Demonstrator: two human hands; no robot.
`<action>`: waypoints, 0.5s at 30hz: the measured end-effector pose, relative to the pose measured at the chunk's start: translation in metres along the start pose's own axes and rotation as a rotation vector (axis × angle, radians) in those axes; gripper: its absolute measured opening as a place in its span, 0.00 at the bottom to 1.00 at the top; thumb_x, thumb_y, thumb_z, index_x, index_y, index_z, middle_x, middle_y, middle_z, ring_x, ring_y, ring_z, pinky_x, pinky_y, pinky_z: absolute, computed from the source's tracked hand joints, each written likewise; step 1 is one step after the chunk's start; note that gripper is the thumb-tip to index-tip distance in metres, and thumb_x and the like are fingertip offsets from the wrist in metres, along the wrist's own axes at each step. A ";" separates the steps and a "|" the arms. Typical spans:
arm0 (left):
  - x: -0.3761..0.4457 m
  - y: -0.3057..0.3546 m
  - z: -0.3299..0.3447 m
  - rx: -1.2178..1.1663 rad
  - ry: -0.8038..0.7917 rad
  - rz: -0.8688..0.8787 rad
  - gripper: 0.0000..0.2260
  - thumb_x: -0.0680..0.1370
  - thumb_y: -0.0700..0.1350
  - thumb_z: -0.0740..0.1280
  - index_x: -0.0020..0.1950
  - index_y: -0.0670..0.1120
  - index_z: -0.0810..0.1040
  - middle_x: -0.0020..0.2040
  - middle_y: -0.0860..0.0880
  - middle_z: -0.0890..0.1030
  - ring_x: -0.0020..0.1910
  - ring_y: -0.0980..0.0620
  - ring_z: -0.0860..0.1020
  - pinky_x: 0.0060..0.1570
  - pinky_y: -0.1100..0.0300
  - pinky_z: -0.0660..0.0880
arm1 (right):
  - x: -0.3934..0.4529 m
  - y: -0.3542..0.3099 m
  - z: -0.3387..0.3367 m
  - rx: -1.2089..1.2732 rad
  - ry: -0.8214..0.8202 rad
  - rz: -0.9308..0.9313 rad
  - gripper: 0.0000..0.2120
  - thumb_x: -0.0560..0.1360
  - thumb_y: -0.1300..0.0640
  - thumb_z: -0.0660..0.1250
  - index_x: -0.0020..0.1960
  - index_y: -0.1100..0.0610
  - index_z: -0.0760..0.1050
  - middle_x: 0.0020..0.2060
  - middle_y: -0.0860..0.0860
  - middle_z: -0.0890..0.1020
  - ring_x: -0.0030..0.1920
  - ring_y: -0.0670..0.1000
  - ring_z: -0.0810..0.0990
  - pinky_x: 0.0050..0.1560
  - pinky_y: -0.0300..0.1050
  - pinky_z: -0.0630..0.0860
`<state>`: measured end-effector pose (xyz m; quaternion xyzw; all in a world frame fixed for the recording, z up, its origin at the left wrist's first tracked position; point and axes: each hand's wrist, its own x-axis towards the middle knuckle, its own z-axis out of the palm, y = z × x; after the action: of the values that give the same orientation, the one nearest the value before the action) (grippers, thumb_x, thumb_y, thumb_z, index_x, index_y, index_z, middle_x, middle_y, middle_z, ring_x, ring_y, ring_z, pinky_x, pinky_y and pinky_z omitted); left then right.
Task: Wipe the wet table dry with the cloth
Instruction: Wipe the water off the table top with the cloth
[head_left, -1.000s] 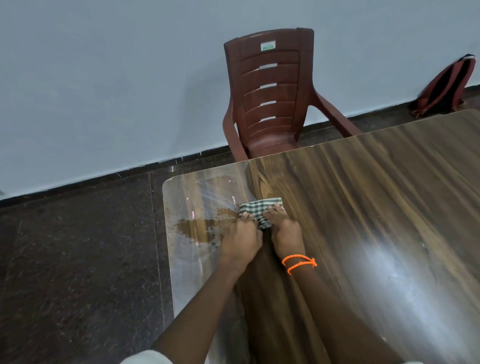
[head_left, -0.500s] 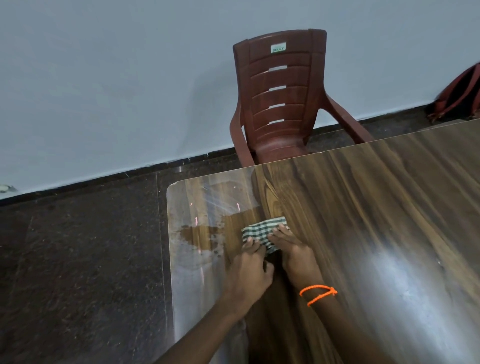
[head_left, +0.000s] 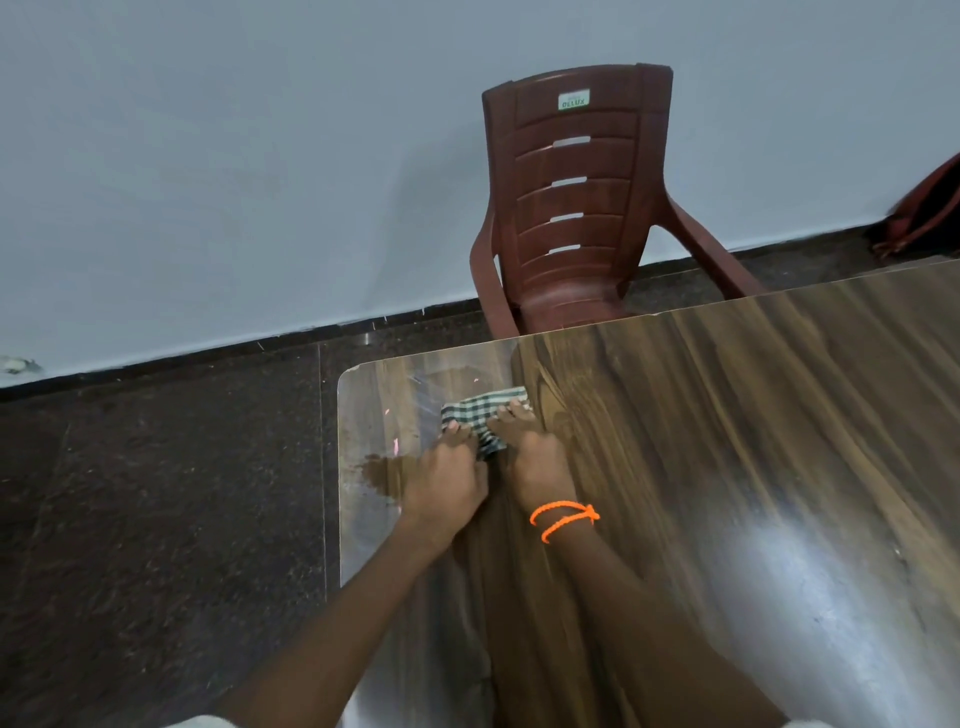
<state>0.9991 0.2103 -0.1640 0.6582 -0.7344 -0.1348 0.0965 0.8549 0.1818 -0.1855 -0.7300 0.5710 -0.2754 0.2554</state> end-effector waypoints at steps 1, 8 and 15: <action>-0.008 -0.003 0.002 0.003 0.001 0.016 0.12 0.73 0.47 0.59 0.53 0.47 0.76 0.53 0.48 0.78 0.48 0.47 0.79 0.46 0.52 0.77 | -0.009 -0.001 0.002 -0.002 -0.004 -0.023 0.24 0.67 0.70 0.58 0.59 0.59 0.80 0.62 0.56 0.78 0.69 0.53 0.69 0.69 0.45 0.64; -0.015 0.032 0.005 -0.024 0.000 0.108 0.16 0.74 0.50 0.57 0.57 0.47 0.77 0.56 0.49 0.78 0.54 0.50 0.78 0.51 0.54 0.78 | -0.040 0.029 -0.025 -0.125 0.031 -0.073 0.24 0.69 0.70 0.60 0.61 0.55 0.78 0.64 0.51 0.77 0.69 0.50 0.70 0.68 0.44 0.67; 0.066 0.048 -0.004 0.017 0.011 0.061 0.14 0.76 0.49 0.59 0.54 0.44 0.79 0.55 0.46 0.78 0.52 0.44 0.79 0.49 0.51 0.77 | 0.038 0.040 -0.035 -0.099 0.142 0.066 0.22 0.68 0.72 0.64 0.57 0.56 0.81 0.59 0.54 0.81 0.66 0.52 0.73 0.63 0.48 0.73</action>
<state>0.9478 0.1491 -0.1472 0.6372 -0.7546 -0.1219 0.0988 0.8100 0.1336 -0.1834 -0.7012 0.6243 -0.2893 0.1868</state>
